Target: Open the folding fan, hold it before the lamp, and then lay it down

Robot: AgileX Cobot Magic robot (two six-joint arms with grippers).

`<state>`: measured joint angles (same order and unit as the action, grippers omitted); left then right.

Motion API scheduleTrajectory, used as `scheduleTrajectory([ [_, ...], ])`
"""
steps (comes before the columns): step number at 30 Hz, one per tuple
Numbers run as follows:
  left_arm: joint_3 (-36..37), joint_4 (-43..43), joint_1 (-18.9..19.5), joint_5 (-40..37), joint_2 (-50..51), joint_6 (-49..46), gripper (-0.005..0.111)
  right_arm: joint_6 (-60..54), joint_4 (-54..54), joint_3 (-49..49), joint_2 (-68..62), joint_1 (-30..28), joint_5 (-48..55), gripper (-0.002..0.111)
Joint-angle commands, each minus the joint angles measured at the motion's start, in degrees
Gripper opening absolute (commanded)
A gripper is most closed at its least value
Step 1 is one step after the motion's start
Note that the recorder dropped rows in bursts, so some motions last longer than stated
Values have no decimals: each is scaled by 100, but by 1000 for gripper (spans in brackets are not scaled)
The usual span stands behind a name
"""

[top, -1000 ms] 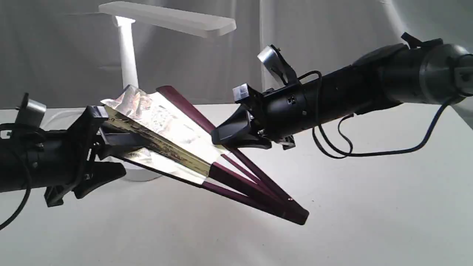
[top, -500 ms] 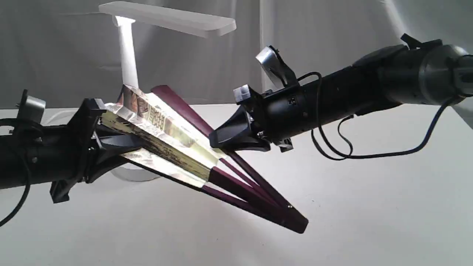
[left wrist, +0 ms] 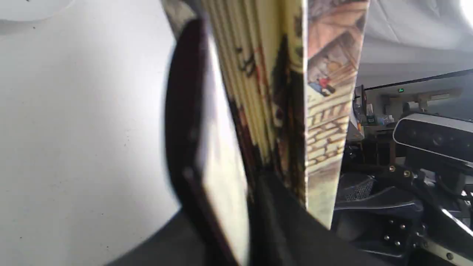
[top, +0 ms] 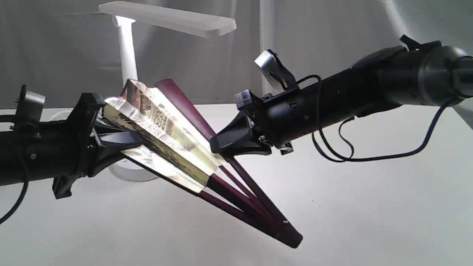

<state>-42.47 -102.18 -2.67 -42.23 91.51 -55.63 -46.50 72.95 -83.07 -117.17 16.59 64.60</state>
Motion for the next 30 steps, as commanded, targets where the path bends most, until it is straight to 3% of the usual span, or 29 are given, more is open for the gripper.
scheduleTrajectory([
  [1,22,439,-29,274,-4,72,3,-29,486,-11,81,6,69,0],
  [7,22,465,-29,223,-4,265,30,-15,724,-11,81,6,0,0],
  [14,22,452,-29,-401,-4,262,56,-15,867,-11,81,6,2,0],
  [18,22,497,-29,-413,-4,-88,53,-15,867,-11,81,6,2,0],
  [24,22,646,-29,-450,-4,-143,32,45,1144,-11,81,6,268,0],
  [30,22,330,-29,-428,-4,-259,29,45,1322,-11,81,6,536,0],
])
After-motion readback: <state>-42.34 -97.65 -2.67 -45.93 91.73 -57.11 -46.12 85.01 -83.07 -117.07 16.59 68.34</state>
